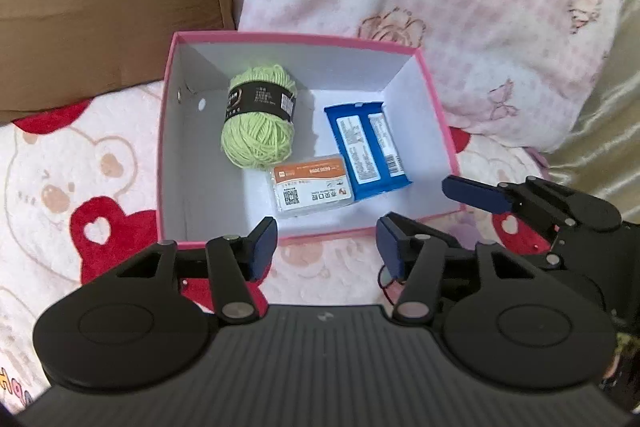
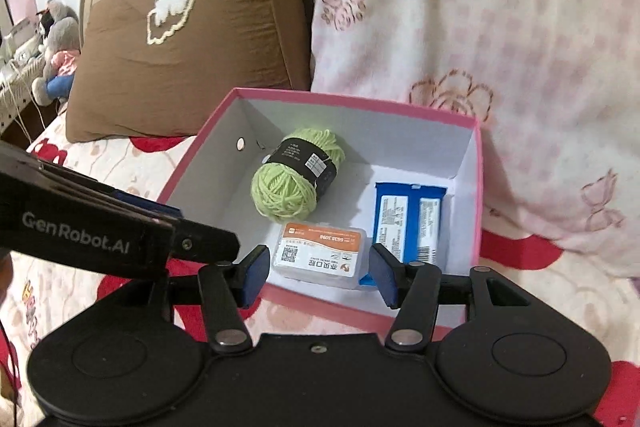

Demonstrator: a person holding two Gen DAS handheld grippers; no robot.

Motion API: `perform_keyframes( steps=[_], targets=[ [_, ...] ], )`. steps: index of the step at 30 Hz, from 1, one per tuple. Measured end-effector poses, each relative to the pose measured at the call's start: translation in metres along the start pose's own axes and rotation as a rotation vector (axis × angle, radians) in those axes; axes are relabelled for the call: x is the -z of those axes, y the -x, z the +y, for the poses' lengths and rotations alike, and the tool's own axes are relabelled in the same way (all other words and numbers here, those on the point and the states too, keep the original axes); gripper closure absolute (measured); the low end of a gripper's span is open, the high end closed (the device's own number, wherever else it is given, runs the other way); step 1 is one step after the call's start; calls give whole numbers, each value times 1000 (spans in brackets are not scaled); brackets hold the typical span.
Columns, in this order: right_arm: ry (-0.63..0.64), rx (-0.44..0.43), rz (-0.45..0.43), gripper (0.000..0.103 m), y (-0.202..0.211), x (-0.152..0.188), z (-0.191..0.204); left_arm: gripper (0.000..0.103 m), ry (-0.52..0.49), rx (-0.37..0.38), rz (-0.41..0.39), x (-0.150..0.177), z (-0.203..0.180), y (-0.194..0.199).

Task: Organize objects
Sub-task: 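Withdraw the left tool and move it toward the white tissue packet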

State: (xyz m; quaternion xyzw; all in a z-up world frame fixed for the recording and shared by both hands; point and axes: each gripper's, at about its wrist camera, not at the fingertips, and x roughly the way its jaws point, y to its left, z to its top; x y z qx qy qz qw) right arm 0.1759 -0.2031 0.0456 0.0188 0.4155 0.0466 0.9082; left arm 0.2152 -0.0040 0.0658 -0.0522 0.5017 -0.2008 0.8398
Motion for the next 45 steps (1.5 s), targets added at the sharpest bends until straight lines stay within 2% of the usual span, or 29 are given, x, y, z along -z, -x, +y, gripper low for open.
perform_keyframes(
  steps=[4,6,16,17,18,20,24,27,33,38,45],
  targets=[
    [-20,-1,14,32,19,4,2,38,-47,-35,-31,11,-4,27],
    [-29,4,20,29,27,6,2,34,-42,-17,-33,14,-3,38],
    [-7,-1,5,27,67,19,18,27,-90,-71,-12,33,-3,73],
    [-8,-1,4,25,70,20,19,24,-107,-74,-12,36,-4,76],
    [-6,-1,3,19,73,21,21,19,-120,-77,-18,39,-5,80],
    [0,2,1,14,80,23,26,15,-138,-77,-43,45,-6,89],
    [40,19,14,13,92,28,40,9,-175,-70,-70,56,-9,100],
    [53,27,16,13,102,33,48,7,-203,-67,-76,65,-12,105],
    [50,27,23,12,124,48,59,3,-203,-3,-28,86,-6,107],
    [-12,12,60,12,131,68,64,3,-226,-9,-23,106,-3,113],
    [-65,0,46,12,145,99,74,3,-255,-1,-11,127,-2,104]
  ],
)
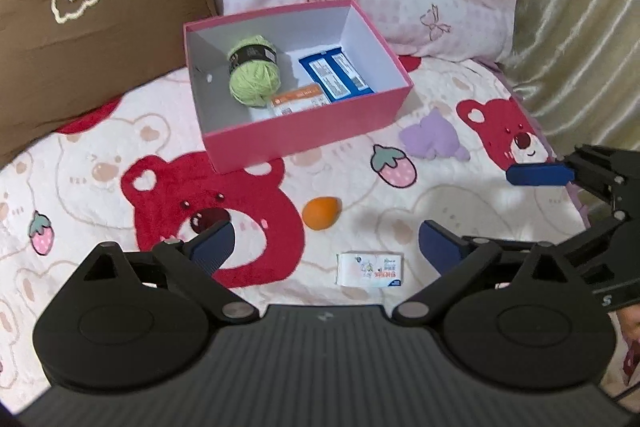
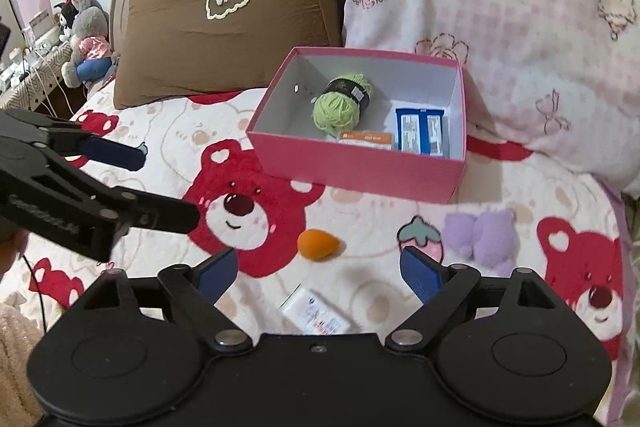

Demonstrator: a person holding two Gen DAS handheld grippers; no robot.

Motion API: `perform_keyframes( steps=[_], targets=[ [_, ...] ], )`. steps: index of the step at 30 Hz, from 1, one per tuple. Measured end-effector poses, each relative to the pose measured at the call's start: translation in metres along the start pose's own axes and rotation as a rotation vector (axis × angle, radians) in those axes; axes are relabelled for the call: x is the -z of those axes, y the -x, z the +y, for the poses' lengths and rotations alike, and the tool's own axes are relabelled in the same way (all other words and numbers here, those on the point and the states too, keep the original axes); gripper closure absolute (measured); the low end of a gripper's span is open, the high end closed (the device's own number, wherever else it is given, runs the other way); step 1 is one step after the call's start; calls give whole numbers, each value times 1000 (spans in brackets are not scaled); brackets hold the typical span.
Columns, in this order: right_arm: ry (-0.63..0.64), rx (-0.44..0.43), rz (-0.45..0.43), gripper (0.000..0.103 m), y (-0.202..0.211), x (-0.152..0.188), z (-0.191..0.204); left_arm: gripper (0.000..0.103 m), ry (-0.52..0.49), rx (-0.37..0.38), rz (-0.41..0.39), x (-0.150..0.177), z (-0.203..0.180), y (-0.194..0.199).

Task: Organize objects
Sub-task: 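Withdraw the left tool and move it toward the white tissue packet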

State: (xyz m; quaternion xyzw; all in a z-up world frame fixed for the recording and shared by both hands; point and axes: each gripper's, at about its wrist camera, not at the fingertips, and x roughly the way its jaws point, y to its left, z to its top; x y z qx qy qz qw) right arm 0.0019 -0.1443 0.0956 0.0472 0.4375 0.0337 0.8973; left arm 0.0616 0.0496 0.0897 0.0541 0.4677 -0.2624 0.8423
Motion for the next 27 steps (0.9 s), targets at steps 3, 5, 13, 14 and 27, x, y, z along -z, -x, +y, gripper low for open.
perform_keyframes(
  steps=[3,5,13,14,27],
  targets=[
    [-31,-19,-12,12,-2,13,-1,3,3,18,7,11,1,-12],
    [-67,-35,-17,12,-6,23,-3,3,2,2,25,15,1,-23],
    [-87,-58,11,12,-38,48,2,4,61,53,64,30,18,-49],
    [-97,-71,19,12,-42,49,2,4,62,58,66,33,22,-52],
    [-185,-91,104,13,-71,61,-3,5,-12,89,37,42,27,-54]
  ],
)
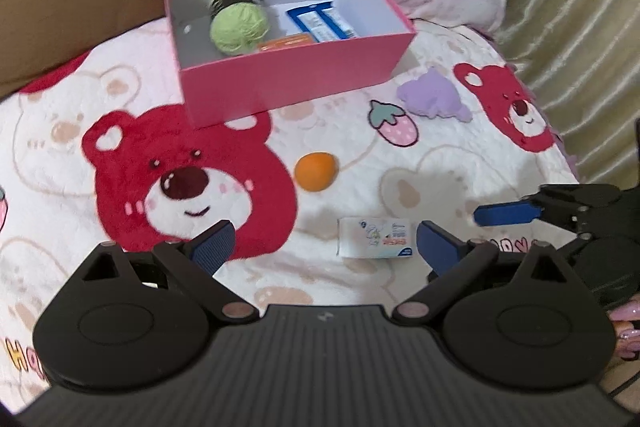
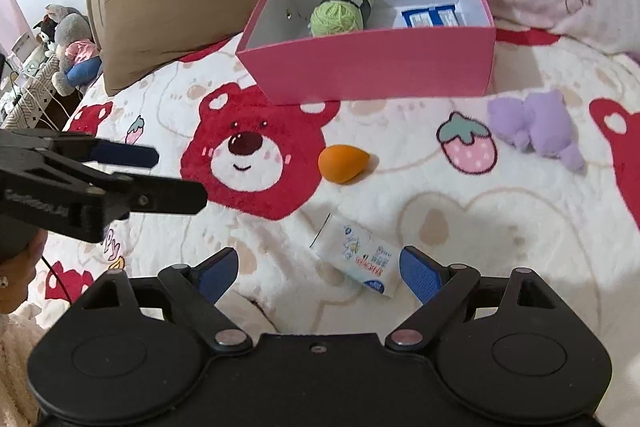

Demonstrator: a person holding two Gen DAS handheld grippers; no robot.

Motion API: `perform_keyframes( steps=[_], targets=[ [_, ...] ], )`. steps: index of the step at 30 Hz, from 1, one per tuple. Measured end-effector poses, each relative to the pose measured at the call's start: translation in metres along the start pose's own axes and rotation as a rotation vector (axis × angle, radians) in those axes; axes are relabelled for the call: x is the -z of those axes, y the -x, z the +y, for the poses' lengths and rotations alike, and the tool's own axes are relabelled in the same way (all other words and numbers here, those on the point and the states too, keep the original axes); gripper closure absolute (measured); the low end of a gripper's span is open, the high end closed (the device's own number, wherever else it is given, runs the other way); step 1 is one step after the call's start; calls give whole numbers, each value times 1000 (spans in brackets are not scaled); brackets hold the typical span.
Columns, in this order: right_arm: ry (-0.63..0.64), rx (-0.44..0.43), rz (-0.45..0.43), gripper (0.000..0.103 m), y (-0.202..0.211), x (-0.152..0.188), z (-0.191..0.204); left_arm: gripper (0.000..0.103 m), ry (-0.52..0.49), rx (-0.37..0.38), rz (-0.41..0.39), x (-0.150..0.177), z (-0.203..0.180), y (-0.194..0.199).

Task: Organize objects
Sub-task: 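Withdraw the left tool and move it toward the white tissue packet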

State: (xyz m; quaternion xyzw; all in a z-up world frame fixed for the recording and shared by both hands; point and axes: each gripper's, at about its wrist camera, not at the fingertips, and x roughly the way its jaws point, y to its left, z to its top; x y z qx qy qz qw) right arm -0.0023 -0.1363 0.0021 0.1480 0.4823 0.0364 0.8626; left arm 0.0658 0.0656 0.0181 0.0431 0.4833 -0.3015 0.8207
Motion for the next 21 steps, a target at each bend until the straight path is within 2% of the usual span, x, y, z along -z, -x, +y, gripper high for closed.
perform_keyframes(
  steps=[9,13,16,18,21],
  targets=[
    [-39,-40,72,13,-31,12,-3,6,41,25,62,18,-3,-35],
    [-62,-59,106,13,-43,16,-7,7,70,-19,89,21,0,-57],
    [-87,-54,123,13,-54,15,-12,8,100,0,119,22,0,-69],
    [-108,-65,132,13,-59,15,-15,8,87,-15,122,26,-3,-74],
    [-107,-63,147,13,-65,16,-19,14,83,-16,121,29,-3,-81]
  ],
)
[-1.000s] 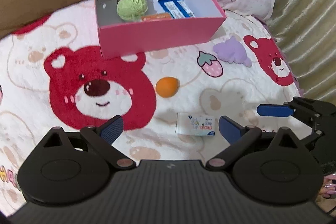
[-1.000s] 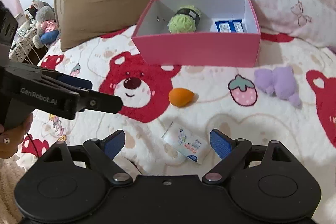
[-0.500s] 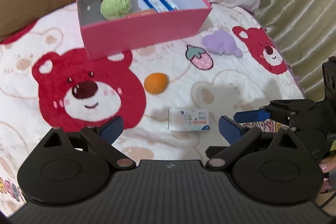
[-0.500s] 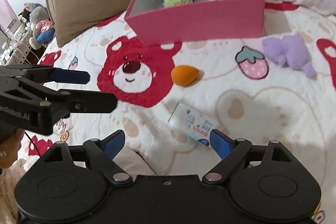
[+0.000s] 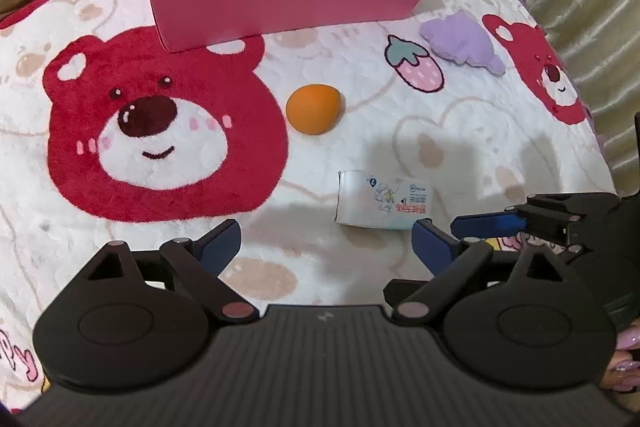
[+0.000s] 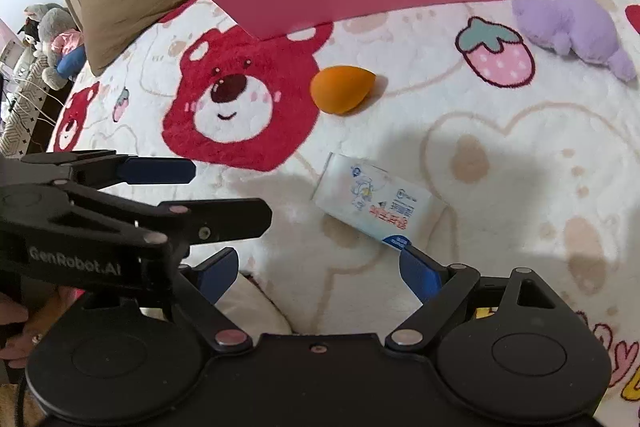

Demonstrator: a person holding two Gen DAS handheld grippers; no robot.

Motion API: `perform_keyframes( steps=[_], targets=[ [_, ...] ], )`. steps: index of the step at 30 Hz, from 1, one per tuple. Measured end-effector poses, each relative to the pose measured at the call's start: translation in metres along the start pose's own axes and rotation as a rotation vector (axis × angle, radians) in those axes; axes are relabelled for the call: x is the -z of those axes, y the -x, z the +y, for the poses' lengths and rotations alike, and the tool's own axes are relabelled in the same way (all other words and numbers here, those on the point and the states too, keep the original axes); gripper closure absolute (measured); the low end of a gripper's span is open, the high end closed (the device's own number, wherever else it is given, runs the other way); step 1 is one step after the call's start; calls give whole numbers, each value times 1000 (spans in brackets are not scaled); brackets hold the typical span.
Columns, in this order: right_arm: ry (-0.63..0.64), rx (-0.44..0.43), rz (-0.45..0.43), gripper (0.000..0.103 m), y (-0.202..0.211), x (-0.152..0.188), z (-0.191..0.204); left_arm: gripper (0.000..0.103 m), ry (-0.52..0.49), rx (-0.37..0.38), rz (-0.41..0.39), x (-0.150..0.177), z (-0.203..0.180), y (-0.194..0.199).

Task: Organize objects
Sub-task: 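Withdraw the left tool and move it toward the white tissue packet, then close the left tool on the white tissue packet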

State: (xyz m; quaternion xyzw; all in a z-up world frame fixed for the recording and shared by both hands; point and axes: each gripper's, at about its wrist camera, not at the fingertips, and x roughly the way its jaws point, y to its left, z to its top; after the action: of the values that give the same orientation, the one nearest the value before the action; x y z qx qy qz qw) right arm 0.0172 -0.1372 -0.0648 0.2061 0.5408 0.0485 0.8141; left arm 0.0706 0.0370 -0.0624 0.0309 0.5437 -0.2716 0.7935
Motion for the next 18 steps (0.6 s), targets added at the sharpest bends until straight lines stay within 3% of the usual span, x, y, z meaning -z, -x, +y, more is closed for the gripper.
perform_keyframes(
  steps=[7,13,16,18],
  targets=[
    [-24,7,8,13,-11,0,-10,22,-12,9,-26,-2,3,-16],
    [42,80,-38,15,-16,6,-7,37,-54,33,-77,0,-4,-30],
    [94,123,-71,23,-17,8,-6,44,-86,32,-101,2,-8,-34],
    [89,121,-73,35,-20,9,-10,49,-89,33,-100,2,-9,-38]
  ],
)
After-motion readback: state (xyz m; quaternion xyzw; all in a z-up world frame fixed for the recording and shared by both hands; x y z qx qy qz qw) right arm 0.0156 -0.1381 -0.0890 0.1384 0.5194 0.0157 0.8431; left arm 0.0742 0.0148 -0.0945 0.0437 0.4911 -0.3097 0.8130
